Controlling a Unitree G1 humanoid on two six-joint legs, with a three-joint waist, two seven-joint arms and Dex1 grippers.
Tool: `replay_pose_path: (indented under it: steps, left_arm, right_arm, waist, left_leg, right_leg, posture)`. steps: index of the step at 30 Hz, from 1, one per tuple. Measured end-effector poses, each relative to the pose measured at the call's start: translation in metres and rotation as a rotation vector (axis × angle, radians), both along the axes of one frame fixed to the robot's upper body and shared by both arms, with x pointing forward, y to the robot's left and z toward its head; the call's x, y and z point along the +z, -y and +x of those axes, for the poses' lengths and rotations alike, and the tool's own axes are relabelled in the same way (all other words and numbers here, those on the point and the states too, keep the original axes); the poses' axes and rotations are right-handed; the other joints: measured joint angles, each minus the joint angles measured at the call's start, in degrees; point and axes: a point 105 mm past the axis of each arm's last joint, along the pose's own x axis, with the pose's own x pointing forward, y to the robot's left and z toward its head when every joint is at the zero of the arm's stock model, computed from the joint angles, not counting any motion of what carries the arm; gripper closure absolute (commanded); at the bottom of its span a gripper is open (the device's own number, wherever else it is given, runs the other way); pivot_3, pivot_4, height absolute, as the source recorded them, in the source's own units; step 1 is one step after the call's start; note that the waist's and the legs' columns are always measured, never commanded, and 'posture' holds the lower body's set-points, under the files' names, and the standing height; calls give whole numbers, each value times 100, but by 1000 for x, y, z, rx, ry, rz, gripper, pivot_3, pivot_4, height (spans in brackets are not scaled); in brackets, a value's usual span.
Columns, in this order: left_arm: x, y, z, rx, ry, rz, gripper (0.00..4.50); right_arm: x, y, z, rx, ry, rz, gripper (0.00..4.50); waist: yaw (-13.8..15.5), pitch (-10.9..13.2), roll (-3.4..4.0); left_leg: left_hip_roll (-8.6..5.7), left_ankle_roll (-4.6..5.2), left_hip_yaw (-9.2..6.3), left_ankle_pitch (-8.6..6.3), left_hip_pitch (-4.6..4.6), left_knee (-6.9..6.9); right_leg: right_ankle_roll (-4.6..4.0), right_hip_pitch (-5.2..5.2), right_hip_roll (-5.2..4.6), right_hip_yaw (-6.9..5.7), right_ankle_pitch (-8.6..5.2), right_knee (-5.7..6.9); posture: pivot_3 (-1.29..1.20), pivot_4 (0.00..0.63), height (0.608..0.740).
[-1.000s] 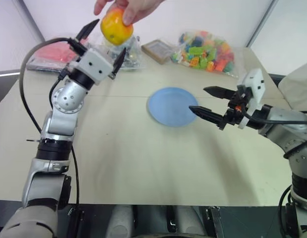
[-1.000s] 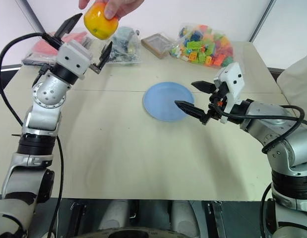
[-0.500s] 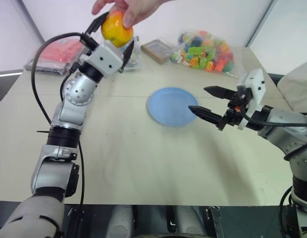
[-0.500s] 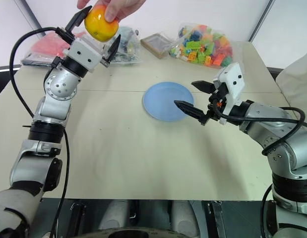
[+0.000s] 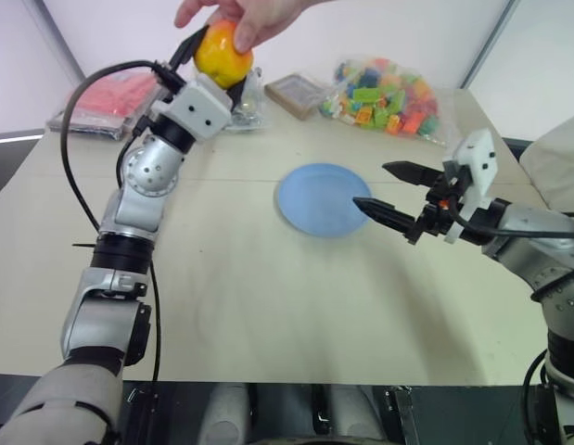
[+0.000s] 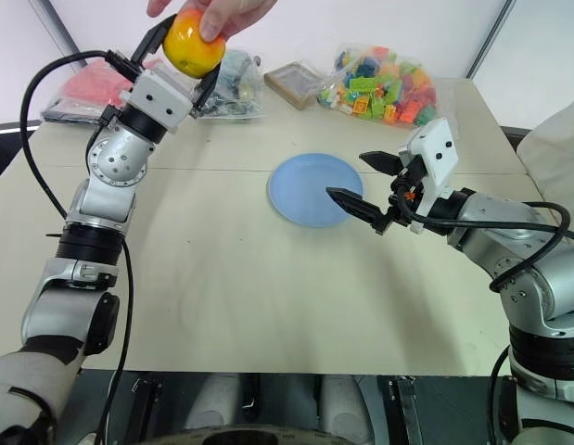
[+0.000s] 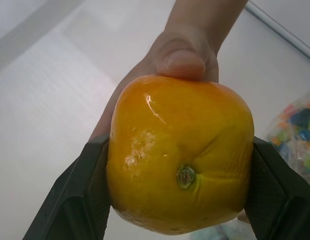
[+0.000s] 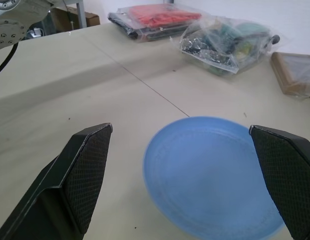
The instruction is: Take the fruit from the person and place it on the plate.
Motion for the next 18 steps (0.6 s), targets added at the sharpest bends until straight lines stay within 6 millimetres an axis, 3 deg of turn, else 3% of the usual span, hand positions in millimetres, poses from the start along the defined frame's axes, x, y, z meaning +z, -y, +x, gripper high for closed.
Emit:
replay_pose_path:
  steps: [2, 7, 12, 18]
  left_arm:
    - [-12, 5, 6, -44, -123, -38, 1660]
    - [-74, 28, 16, -229, -554, -189, 1660]
    - [-87, 63, 15, -418, -764, -242, 1660]
    - [-99, 91, 24, -502, -909, -235, 1660]
  right_arm:
    - [-2, 1, 0, -3, -5, -5, 0]
    - [-10, 12, -5, -44, -25, -50, 0]
    - [-13, 23, -15, -103, -20, -70, 0]
    - [-16, 22, -29, -138, -20, -60, 0]
  waist:
    - [2, -1, 0]
    - [5, -1, 0]
    - [-4, -1, 0]
    - [-19, -1, 0]
  left_leg:
    - [0, 0, 0, 0, 0, 1]
    - [0, 0, -5, 0, -4, 3]
    - [-2, 0, -9, 0, -2, 4]
    - [-1, 1, -12, 0, 1, 3]
  right_leg:
    - [0, 2, 0, 0, 0, -1]
    - [0, 2, 1, -3, 0, -1]
    - [0, 4, 3, -4, 0, -2]
    - [0, 5, 8, -3, -1, -2]
  posture:
    - [0, 150, 731]
    - [0, 150, 731]
    - [0, 150, 731]
    - [0, 150, 731]
